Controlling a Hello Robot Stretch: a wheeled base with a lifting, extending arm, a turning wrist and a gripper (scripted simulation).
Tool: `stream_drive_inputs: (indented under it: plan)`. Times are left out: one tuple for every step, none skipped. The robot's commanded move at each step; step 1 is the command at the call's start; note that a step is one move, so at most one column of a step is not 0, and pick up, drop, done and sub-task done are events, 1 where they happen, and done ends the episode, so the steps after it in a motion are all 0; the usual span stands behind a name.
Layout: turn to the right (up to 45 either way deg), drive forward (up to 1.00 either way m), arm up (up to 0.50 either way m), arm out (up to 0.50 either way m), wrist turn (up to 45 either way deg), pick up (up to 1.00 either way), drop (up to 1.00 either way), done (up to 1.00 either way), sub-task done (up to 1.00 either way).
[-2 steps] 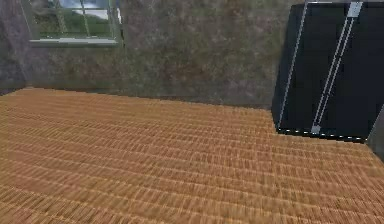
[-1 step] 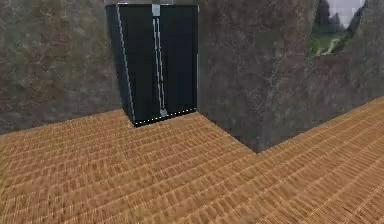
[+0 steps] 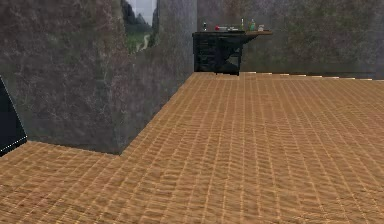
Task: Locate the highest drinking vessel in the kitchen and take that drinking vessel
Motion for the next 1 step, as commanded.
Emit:
stream_drive_inputs:
  plan:
    - [12.0, 0.0, 0.0, 0.0, 0.0, 0.0, 0.0, 0.0, 0.0]
